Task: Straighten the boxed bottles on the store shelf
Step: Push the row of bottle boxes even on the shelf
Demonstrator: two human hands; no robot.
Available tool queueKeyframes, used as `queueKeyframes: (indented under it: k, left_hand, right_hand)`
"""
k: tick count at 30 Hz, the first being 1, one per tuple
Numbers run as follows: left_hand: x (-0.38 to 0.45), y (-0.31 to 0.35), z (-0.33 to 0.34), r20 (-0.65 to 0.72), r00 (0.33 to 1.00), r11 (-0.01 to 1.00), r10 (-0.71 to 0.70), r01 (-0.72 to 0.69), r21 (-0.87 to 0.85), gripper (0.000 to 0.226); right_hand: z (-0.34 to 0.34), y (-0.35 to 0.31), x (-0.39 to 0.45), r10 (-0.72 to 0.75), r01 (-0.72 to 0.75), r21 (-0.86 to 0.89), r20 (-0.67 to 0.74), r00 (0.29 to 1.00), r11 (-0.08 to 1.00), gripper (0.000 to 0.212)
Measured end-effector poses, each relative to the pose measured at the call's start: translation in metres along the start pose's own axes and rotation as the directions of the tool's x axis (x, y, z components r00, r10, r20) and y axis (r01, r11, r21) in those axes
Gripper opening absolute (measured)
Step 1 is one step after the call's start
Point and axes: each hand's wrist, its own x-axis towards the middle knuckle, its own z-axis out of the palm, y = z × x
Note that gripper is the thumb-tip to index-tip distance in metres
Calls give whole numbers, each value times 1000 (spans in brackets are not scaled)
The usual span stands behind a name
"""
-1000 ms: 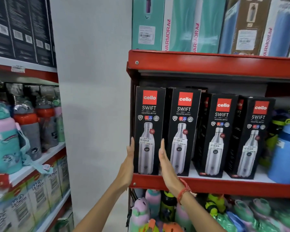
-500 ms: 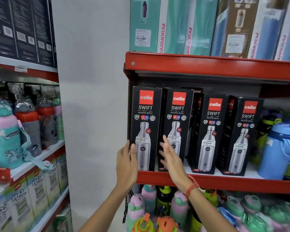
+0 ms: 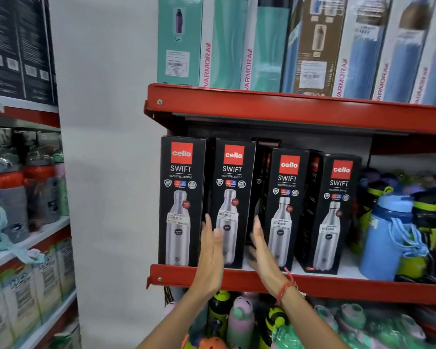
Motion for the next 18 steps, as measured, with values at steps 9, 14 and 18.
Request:
queueKeyframes:
  k: [9, 14, 18]
  left_hand:
    - [8, 1, -13, 21, 978, 977, -210, 209, 34, 92]
    - [0, 1, -24, 31, 983, 983, -183, 184, -6, 91]
    - [-9, 7, -24, 35, 985, 985, -172, 173, -26, 88]
  right_hand:
    - [2, -12, 0, 4, 2, -54, 118, 993, 999, 72]
    - [-7, -17, -11, 15, 0, -95, 155, 988, 996, 73]
    - [-11, -17, -19, 18, 3, -124, 168, 986, 992, 80]
